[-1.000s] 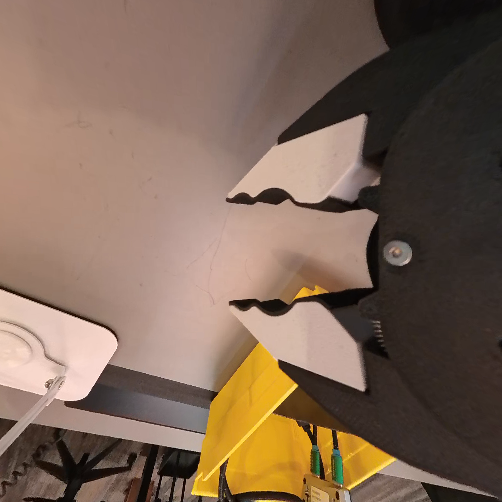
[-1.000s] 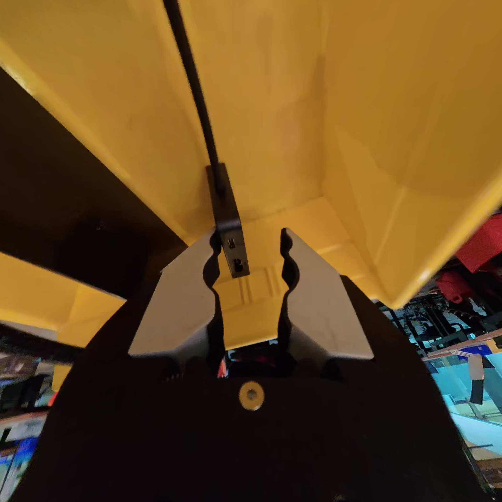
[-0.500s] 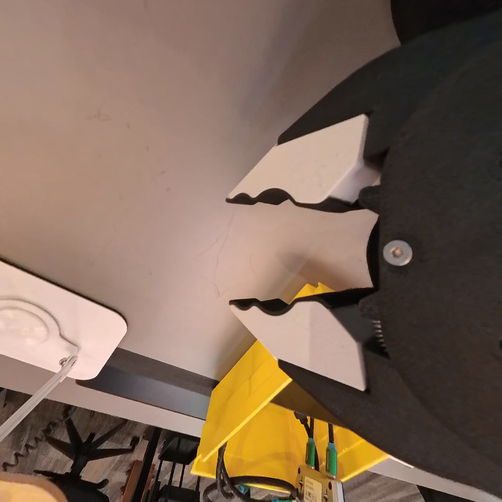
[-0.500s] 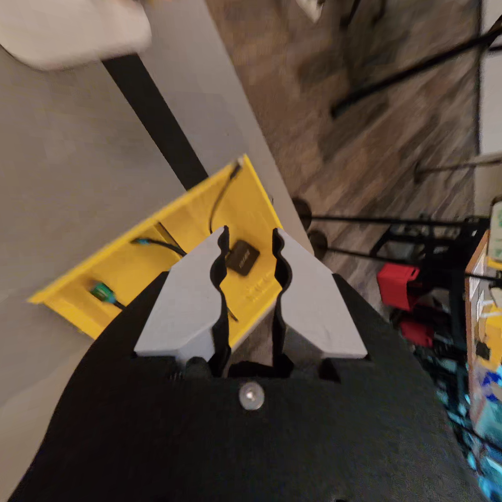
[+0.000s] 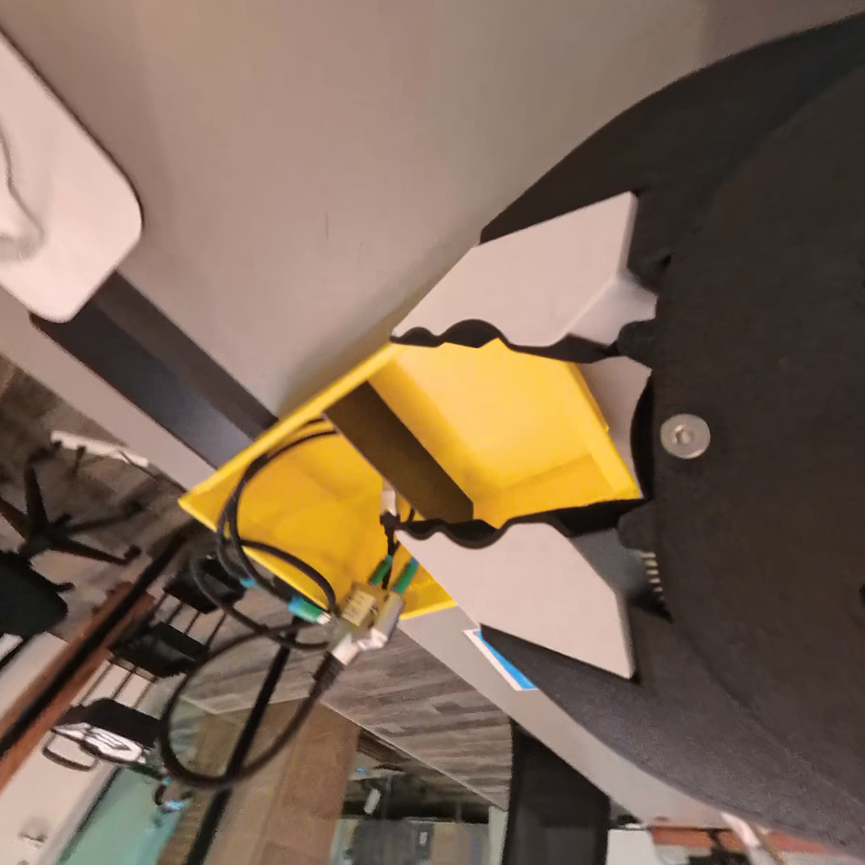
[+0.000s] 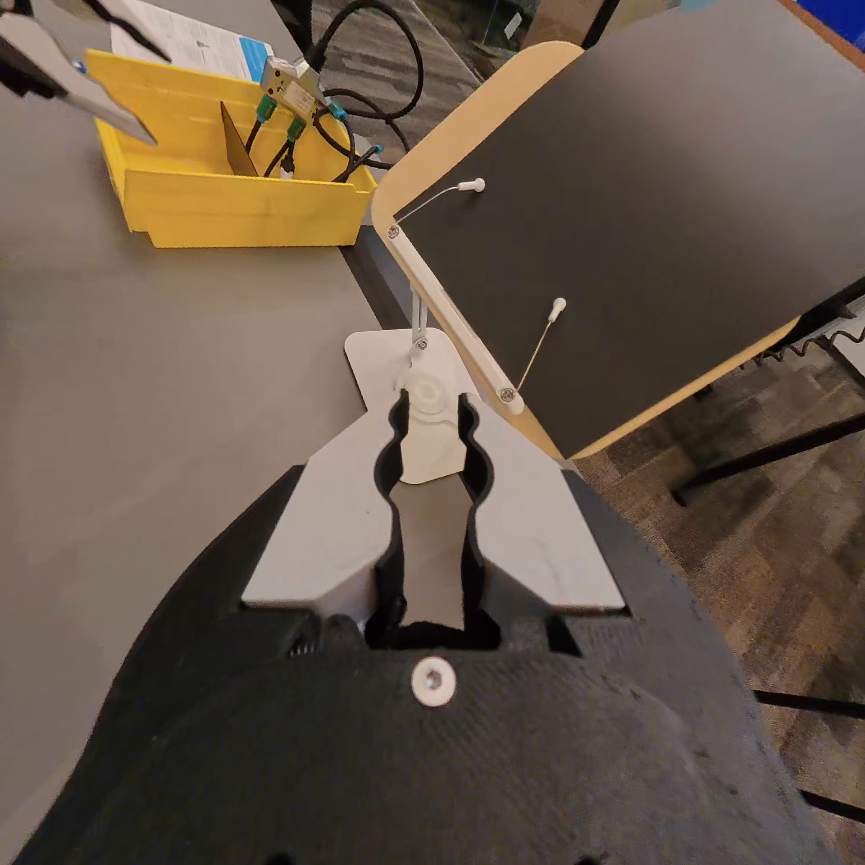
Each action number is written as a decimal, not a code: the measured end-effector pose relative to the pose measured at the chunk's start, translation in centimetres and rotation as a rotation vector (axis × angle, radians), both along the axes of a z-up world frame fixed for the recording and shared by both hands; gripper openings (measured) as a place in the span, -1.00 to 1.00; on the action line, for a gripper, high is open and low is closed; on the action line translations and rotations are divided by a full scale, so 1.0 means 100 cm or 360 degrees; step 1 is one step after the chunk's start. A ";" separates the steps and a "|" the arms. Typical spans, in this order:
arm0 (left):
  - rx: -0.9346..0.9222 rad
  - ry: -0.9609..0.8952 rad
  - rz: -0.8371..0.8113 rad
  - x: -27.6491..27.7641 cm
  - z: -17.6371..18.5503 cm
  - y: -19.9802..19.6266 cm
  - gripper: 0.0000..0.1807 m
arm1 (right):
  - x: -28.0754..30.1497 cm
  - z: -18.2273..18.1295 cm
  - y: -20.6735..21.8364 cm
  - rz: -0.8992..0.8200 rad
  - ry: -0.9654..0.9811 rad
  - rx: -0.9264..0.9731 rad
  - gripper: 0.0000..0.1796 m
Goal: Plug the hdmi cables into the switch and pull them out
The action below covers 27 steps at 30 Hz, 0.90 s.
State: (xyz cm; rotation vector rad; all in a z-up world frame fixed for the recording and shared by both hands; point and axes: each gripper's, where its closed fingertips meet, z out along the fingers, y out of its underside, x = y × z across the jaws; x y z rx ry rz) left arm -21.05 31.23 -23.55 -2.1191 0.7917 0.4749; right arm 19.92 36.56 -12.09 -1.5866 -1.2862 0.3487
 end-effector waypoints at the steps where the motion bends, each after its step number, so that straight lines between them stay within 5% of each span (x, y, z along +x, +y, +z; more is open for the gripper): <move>1: 0.0001 -0.0034 0.0059 -0.014 0.002 0.009 -0.15 | -0.004 0.001 0.000 0.0013 0.0000 0.0013 -0.79; 9: -0.0020 -0.0362 0.0441 -0.109 -0.008 0.091 0.02 | -0.027 0.005 -0.006 0.0128 0.0033 0.0045 -0.80; 16: -0.0352 -0.0306 0.0654 -0.155 -0.054 0.135 -0.01 | -0.038 -0.003 -0.006 0.0161 -0.0024 0.0051 -0.78; 22: -0.0387 -0.0373 0.0724 -0.162 -0.067 0.155 -0.64 | -0.032 -0.008 0.001 0.0132 -0.0024 0.0026 -0.78; 27: -0.0307 -0.0500 0.0755 -0.167 -0.064 0.157 -0.75 | -0.029 -0.008 0.003 0.0126 -0.0007 0.0024 -0.78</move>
